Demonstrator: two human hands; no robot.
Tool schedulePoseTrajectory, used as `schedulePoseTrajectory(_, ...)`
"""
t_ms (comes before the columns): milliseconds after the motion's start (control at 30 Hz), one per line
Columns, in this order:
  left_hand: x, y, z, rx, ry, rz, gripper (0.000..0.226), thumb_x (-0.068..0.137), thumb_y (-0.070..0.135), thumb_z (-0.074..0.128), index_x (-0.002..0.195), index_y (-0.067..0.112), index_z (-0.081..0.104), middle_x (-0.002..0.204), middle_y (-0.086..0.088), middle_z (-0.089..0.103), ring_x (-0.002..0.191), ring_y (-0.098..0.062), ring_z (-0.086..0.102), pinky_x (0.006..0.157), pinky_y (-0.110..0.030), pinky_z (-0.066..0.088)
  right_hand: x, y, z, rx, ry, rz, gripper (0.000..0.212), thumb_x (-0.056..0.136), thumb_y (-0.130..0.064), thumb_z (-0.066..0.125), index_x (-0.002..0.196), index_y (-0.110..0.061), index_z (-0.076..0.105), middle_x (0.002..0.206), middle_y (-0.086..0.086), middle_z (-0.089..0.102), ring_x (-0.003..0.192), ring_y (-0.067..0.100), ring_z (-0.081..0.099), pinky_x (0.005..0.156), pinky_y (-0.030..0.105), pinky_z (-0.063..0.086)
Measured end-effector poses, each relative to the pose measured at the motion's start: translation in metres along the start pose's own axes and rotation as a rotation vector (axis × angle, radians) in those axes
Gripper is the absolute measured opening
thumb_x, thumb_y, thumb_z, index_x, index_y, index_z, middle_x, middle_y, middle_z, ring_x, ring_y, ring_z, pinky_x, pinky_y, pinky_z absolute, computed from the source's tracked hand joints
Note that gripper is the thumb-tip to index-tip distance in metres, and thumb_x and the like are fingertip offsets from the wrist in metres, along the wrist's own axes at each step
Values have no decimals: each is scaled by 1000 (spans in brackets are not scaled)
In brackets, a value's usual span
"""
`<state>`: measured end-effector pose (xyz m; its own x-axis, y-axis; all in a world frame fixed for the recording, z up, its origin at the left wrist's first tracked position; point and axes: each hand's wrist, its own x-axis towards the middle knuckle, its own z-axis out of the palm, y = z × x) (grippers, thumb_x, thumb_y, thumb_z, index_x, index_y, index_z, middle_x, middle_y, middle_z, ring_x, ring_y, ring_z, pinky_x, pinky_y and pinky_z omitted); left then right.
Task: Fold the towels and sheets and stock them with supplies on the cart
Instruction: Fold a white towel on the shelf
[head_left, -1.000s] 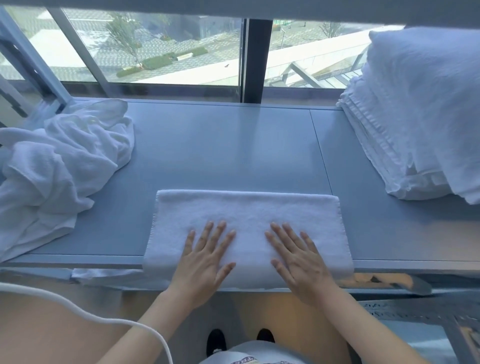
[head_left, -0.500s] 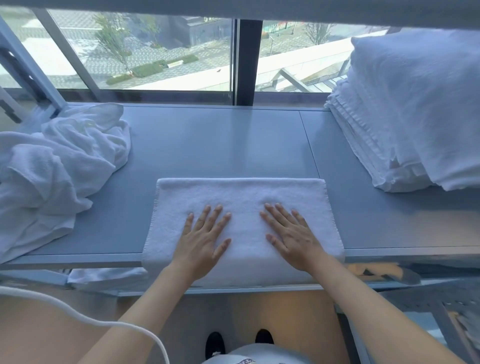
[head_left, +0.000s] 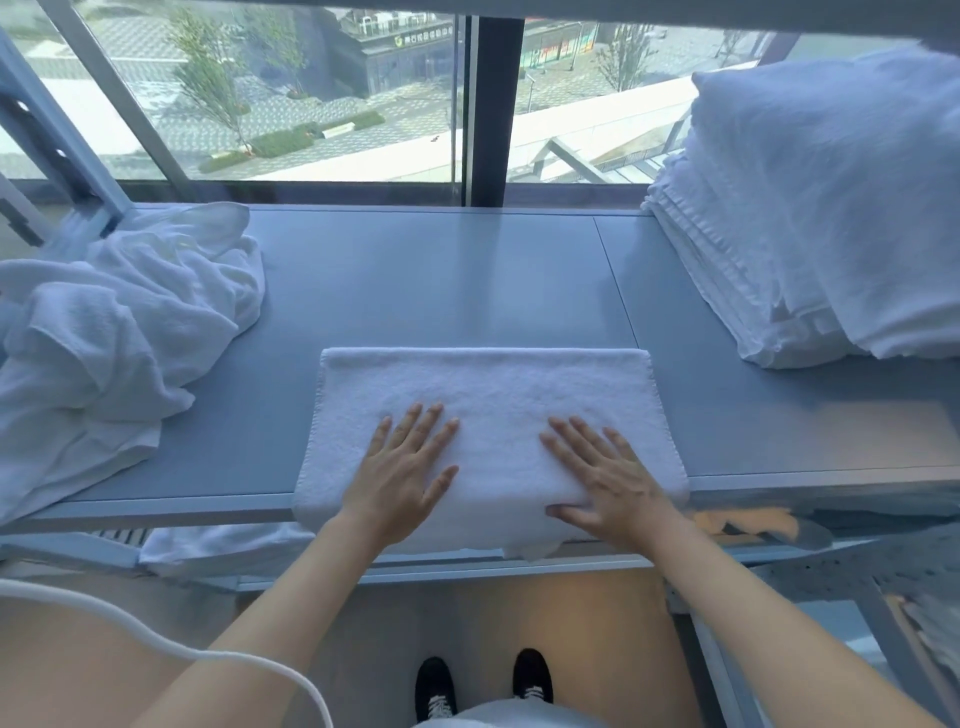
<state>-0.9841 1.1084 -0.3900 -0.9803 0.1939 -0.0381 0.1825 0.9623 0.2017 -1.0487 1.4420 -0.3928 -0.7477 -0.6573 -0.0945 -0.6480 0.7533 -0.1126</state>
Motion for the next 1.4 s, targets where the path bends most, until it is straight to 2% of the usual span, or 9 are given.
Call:
schedulePoseTrajectory(133, -30, -28, 0, 69, 86, 110, 68, 104, 59, 27, 162, 24, 30, 170, -1, 20, 157, -24, 20, 124, -53, 23, -25, 35, -2, -59, -44, 36, 95, 94, -80, 37, 163, -34, -10, 171, -14, -14, 158, 12, -13, 128, 49, 11)
schedulePoseTrajectory(300, -55, -55, 8, 169, 122, 190, 86, 94, 67, 50, 163, 20, 26, 171, -3, 18, 157, -27, 19, 123, -56, 25, -22, 31, 1, -64, -4, 13, 94, 95, -78, 38, 164, -32, -7, 172, -12, -11, 159, 14, -9, 127, 47, 9)
schedulePoseTrajectory(467, -54, -57, 4, 228, 134, 226, 77, 97, 59, 43, 159, 15, 35, 167, -9, 29, 151, -33, 33, 116, -59, 36, -24, 30, 4, -131, 46, -43, 90, 100, -73, 37, 166, -22, 2, 174, -3, -3, 160, 21, -1, 128, 49, 12)
schedulePoseTrajectory(633, -73, -36, -4, 180, 197, 182, 81, 71, 7, 82, 147, 11, 55, 156, -11, 48, 140, -35, 50, 108, -58, 46, -39, 12, 4, -132, 188, -64, 69, 106, -45, 50, 160, -7, 31, 168, 9, 25, 155, 31, 26, 124, 52, 26)
schedulePoseTrajectory(733, -84, -23, -16, 160, 279, 153, 61, 68, -2, 81, 127, 10, 71, 138, -14, 65, 121, -37, 66, 94, -52, 56, -54, 2, -4, -64, 285, -48, 52, 97, -16, 68, 144, 1, 55, 152, 17, 51, 138, 37, 53, 109, 53, 48)
schedulePoseTrajectory(800, -96, -14, -24, 187, 356, 165, 37, 75, 4, 67, 111, 11, 75, 122, -12, 73, 100, -36, 73, 77, -44, 59, -69, -2, -13, -59, 340, -40, 38, 92, 0, 61, 129, 0, 65, 135, 16, 66, 119, 38, 66, 89, 50, 60)
schedulePoseTrajectory(867, -112, -3, -31, 203, 399, 154, 30, 79, 9, 55, 103, 14, 74, 105, -5, 74, 82, -33, 72, 63, -38, 55, -87, -4, -22, -63, 372, -23, 36, 88, 10, 53, 118, -4, 68, 114, 10, 71, 100, 36, 70, 69, 47, 61)
schedulePoseTrajectory(967, -136, 22, -37, 206, 410, 109, 31, 77, 1, 58, 101, 14, 72, 87, -3, 69, 68, -32, 66, 50, -36, 49, -117, -9, -32, -41, 401, -7, 43, 80, 20, 56, 112, -5, 70, 101, 9, 71, 89, 34, 69, 63, 45, 60)
schedulePoseTrajectory(1400, -225, 133, -16, 101, 377, -4, 60, 65, -4, 52, 115, 24, 68, 98, 3, 72, 84, -31, 67, 57, -37, 53, -276, -16, -41, -34, 519, 26, 47, 69, 20, 69, 105, -9, 72, 92, 4, 72, 80, 27, 71, 55, 32, 54)
